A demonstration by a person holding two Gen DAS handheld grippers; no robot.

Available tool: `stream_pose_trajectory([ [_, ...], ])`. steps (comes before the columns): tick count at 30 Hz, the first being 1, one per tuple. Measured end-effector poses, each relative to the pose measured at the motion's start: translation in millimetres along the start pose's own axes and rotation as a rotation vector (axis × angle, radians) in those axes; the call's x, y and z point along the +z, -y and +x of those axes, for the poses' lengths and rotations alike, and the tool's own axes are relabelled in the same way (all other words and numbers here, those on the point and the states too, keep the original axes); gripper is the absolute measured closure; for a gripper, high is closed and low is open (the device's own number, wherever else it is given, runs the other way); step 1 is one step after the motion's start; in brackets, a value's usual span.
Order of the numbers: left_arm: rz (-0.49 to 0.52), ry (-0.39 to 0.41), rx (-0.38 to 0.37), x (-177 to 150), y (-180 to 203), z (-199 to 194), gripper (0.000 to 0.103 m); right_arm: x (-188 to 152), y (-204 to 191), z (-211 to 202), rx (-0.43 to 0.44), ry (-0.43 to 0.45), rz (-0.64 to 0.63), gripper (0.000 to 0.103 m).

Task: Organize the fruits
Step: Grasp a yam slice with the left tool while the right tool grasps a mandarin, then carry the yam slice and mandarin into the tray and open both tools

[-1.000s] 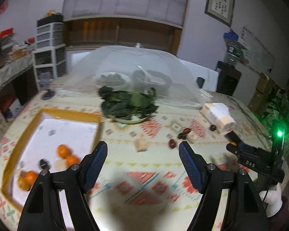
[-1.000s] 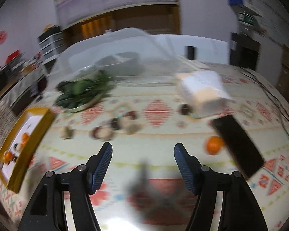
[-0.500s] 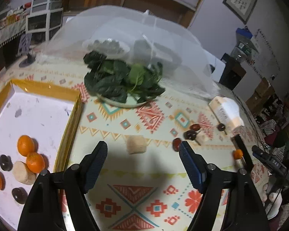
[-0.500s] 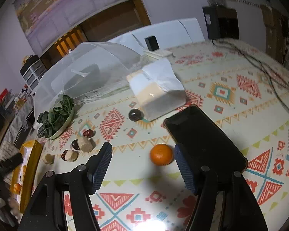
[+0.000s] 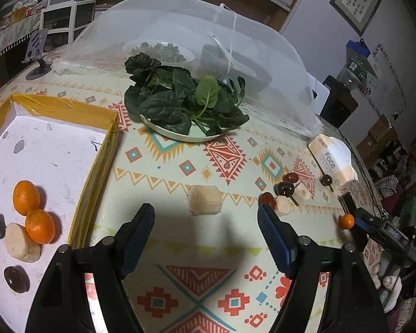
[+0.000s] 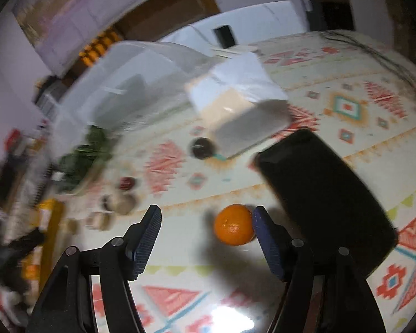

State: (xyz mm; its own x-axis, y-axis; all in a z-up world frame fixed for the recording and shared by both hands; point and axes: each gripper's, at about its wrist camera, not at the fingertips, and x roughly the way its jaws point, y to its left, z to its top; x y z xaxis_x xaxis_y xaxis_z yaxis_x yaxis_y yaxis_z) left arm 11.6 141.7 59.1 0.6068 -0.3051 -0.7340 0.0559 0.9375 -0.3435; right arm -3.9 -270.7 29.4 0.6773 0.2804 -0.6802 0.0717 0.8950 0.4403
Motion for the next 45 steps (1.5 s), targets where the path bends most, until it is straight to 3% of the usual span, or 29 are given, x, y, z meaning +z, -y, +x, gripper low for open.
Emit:
stream_pose_trajectory([
  [8, 0.009, -0.025, -0.01, 0, -1, 18, 0.027, -9, -7, 21, -0.179, -0.023, -0.071, 0.034],
  [15, 0.06, -0.046, 0.026, 2, 5, 50, 0.029, -12, -3, 30, -0.265, -0.019, -0.094, 0.061],
  [18, 0.097, -0.066, 0.037, 1, 11, 64, 0.041, -12, 0, 29, -0.259, -0.015, -0.086, 0.065],
  [20, 0.138, -0.055, 0.075, 0, 17, 68, 0.059, -13, -1, 29, -0.259, -0.013, -0.085, 0.065],
  [22, 0.16, -0.055, 0.087, 1, 21, 72, 0.077, -13, -3, 29, -0.25, -0.015, -0.083, 0.065],
  [23, 0.16, -0.05, 0.089, 1, 21, 72, 0.078, -14, -5, 27, -0.246, -0.012, -0.083, 0.065],
  [29, 0.13, -0.005, 0.079, -1, 15, 46, 0.079, -18, -28, 11, -0.193, 0.003, -0.109, 0.065],
  [37, 0.081, 0.131, 0.014, -14, -3, -57, 0.079, -32, -101, -15, -0.023, 0.007, -0.193, 0.065],
  [41, 0.046, 0.192, 0.039, -25, -28, -104, 0.079, -46, -148, -20, 0.081, -0.019, -0.237, 0.065],
  [45, -0.006, 0.237, 0.112, -39, -63, -138, 0.079, -66, -206, -12, 0.183, -0.068, -0.292, 0.065],
])
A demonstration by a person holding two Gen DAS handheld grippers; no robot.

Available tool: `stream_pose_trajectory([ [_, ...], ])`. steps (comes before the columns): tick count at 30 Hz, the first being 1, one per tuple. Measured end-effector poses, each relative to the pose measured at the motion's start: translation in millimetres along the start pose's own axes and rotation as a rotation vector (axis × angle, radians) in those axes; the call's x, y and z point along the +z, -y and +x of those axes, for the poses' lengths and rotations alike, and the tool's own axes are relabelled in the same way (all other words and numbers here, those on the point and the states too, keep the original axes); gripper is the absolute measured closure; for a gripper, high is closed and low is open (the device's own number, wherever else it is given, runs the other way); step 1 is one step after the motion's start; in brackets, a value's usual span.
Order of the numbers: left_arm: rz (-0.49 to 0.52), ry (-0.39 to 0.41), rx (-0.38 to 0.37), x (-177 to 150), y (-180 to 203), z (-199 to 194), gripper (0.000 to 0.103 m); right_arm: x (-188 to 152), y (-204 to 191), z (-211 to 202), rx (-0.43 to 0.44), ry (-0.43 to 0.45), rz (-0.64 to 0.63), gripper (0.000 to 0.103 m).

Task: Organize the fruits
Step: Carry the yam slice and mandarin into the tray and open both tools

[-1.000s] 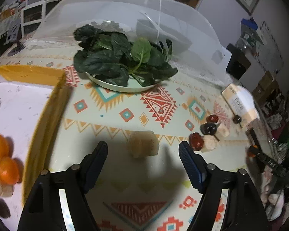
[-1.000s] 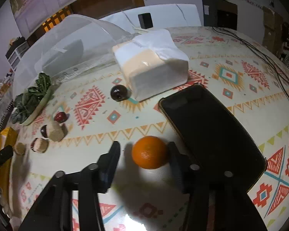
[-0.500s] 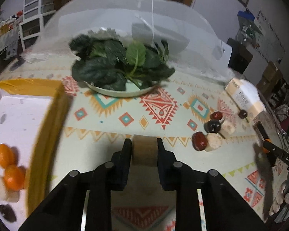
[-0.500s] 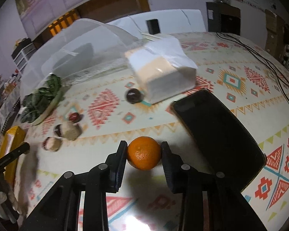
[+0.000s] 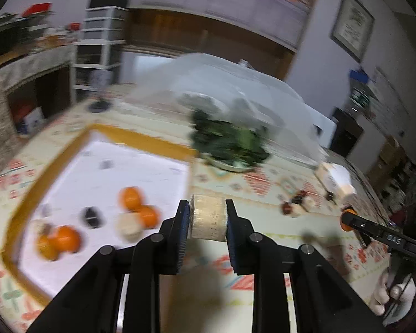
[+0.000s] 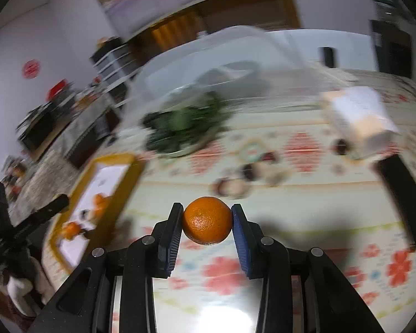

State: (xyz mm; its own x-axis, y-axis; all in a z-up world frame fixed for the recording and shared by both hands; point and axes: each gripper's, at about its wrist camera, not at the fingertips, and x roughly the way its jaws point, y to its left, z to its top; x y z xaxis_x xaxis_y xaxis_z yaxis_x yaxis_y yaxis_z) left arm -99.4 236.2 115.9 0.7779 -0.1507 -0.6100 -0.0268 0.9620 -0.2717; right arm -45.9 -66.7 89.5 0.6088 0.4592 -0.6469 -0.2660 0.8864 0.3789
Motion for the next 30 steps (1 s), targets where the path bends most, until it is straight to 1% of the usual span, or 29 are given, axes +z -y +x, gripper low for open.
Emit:
stream_pose_trajectory([
  [4, -0.057, 0.022, 0.082, -8, -47, -18, 0.079, -6, -58, 29, 0.079, -0.051, -0.069, 0.065],
  [7, -0.107, 0.013, 0.13, -15, -83, -22, 0.079, -14, -99, 53, 0.129, -0.093, -0.127, 0.065],
  [11, -0.149, -0.018, 0.158, -25, -114, -18, 0.079, -25, -145, 83, 0.183, -0.149, -0.186, 0.065],
  [16, -0.156, -0.053, 0.162, -37, -126, -11, 0.079, -38, -187, 121, 0.228, -0.216, -0.24, 0.065],
  [20, -0.154, -0.068, 0.167, -41, -130, -4, 0.079, -47, -207, 140, 0.219, -0.245, -0.294, 0.065],
  [24, -0.161, -0.053, 0.183, -40, -134, -6, 0.079, -57, -217, 158, 0.19, -0.269, -0.335, 0.065],
  [27, -0.182, -0.041, 0.178, -38, -139, -11, 0.076, -62, -220, 167, 0.173, -0.284, -0.346, 0.064],
  [29, -0.196, -0.023, 0.174, -37, -142, -17, 0.065, -65, -220, 169, 0.16, -0.283, -0.358, 0.064],
  [30, -0.202, -0.009, 0.171, -35, -142, -21, 0.061, -66, -221, 170, 0.156, -0.28, -0.36, 0.064],
])
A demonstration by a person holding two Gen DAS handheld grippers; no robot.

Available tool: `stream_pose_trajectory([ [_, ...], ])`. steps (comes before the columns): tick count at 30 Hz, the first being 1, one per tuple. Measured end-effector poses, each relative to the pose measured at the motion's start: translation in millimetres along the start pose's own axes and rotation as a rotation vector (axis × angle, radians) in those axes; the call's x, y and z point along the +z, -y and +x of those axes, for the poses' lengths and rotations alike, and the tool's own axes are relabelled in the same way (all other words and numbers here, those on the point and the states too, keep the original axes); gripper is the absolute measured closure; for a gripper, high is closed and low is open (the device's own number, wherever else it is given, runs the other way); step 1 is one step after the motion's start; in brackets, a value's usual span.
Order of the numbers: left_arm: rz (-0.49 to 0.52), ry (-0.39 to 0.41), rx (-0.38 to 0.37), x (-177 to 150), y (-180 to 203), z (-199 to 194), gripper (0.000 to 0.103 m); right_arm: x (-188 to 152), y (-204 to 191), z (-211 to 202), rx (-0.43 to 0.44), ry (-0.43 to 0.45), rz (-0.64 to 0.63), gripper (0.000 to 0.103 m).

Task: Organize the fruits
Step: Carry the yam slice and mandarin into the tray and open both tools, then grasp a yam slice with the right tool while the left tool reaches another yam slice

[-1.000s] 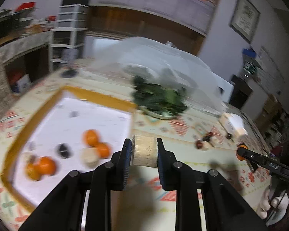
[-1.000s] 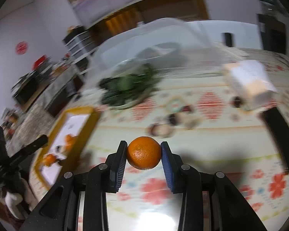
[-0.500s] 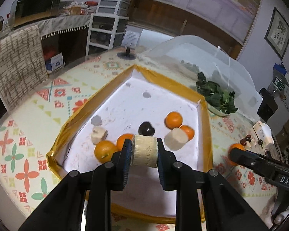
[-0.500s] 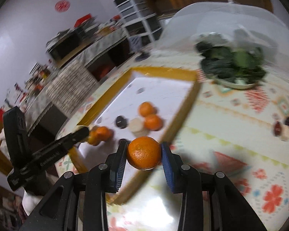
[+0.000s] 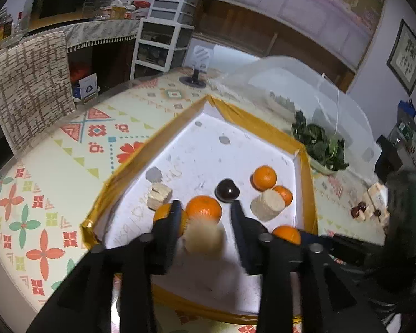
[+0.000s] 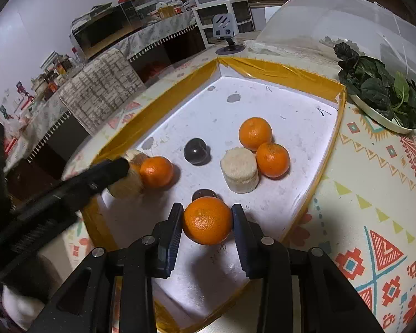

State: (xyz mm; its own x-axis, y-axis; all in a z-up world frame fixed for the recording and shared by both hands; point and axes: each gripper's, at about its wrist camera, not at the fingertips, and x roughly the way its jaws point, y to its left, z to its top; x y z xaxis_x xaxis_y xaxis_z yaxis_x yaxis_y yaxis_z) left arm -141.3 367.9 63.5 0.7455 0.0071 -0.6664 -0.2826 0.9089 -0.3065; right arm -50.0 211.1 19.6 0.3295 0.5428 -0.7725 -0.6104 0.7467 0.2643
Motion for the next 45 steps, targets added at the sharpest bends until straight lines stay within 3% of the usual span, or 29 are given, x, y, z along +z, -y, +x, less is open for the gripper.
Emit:
stream_pose_trajectory([
  [4, -0.026, 0.042, -0.02, 5, 0, -15, 0.046, -2, 0, -4, -0.006, 0.014, -0.002, 0.063],
  [6, -0.029, 0.049, -0.031, 7, 2, -19, 0.044, -2, -1, -8, -0.008, 0.028, -0.006, 0.054],
  [14, 0.003, 0.064, -0.049, 5, 24, -36, 0.044, -10, -1, -37, 0.003, 0.081, -0.002, 0.053],
  [20, 0.046, 0.068, -0.081, -1, 52, -47, 0.039, -22, 19, -67, -0.017, 0.135, 0.037, 0.046],
  [31, 0.253, 0.048, -0.167, -13, 152, -52, 0.032, -64, 130, -141, -0.147, 0.216, 0.212, 0.046],
  [38, 0.272, -0.028, -0.272, -16, 194, -32, 0.026, -100, 224, -192, -0.298, 0.24, 0.376, 0.046],
  [45, 0.328, -0.073, -0.271, -18, 231, -10, 0.026, -111, 275, -216, -0.373, 0.258, 0.455, 0.046],
])
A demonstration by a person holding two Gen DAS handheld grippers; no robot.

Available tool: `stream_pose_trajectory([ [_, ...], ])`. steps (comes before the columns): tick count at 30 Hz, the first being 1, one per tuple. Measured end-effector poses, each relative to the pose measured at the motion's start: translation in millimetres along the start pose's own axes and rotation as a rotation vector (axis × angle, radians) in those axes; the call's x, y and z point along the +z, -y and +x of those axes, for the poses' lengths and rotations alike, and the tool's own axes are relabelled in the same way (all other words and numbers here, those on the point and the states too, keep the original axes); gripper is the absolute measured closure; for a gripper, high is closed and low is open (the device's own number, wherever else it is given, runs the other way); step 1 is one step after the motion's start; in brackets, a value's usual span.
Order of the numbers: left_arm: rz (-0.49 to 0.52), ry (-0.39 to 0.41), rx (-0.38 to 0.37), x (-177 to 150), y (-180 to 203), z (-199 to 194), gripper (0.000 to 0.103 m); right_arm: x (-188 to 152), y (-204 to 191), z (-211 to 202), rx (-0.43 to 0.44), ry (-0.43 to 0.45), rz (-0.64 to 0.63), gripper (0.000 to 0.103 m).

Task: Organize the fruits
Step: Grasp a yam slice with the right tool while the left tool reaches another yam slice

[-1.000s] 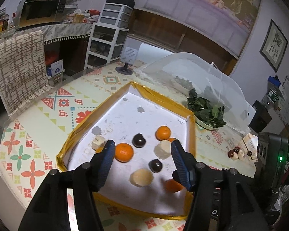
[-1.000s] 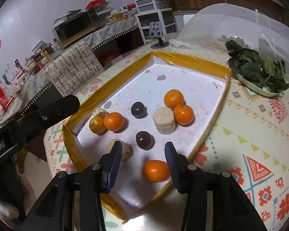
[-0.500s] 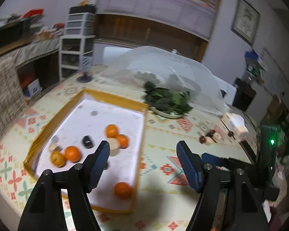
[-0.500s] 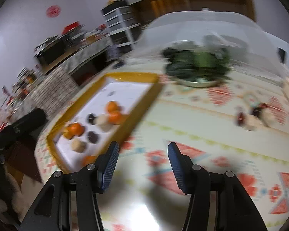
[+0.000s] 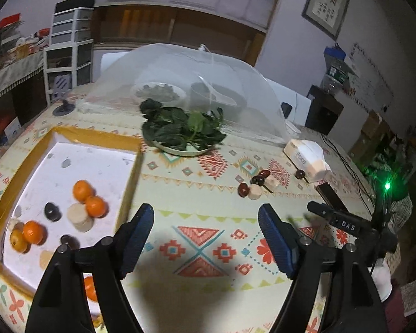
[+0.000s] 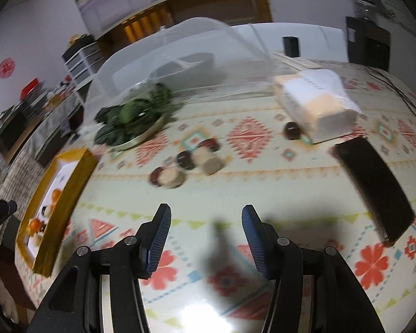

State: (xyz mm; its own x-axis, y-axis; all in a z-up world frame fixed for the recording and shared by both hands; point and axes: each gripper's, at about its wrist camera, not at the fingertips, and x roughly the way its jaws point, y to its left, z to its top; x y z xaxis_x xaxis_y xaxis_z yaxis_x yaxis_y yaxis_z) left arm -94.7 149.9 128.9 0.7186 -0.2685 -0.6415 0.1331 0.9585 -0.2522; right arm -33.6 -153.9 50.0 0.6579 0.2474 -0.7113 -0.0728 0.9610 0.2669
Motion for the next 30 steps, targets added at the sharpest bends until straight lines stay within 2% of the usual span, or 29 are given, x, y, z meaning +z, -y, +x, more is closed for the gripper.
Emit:
stream_pose_trajectory([
  [4, 0.043, -0.012, 0.013, 9, 16, 19, 0.025, 11, 3, 17, -0.031, -0.002, -0.029, 0.046],
  [10, 0.06, -0.049, -0.014, 12, 22, 49, 0.025, 28, 1, 59, -0.031, -0.032, -0.082, 0.046],
  [18, -0.016, -0.125, -0.073, 27, 11, 103, 0.025, 42, -7, 103, -0.028, -0.065, -0.11, 0.046],
  [20, -0.016, -0.139, -0.07, 29, 13, 116, 0.025, 44, -6, 109, -0.004, -0.072, -0.097, 0.052],
  [22, -0.008, -0.158, -0.077, 29, 18, 129, 0.025, 44, -7, 112, 0.023, -0.079, -0.096, 0.063],
  [23, -0.003, -0.168, -0.08, 28, 20, 137, 0.025, 44, -8, 112, 0.029, -0.079, -0.099, 0.072],
  [27, 0.01, -0.203, -0.088, 26, 29, 161, 0.025, 41, -6, 108, 0.042, -0.077, -0.081, 0.072],
  [30, 0.038, -0.22, -0.102, 22, 38, 174, 0.025, 37, 10, 97, 0.063, -0.074, -0.016, 0.072],
])
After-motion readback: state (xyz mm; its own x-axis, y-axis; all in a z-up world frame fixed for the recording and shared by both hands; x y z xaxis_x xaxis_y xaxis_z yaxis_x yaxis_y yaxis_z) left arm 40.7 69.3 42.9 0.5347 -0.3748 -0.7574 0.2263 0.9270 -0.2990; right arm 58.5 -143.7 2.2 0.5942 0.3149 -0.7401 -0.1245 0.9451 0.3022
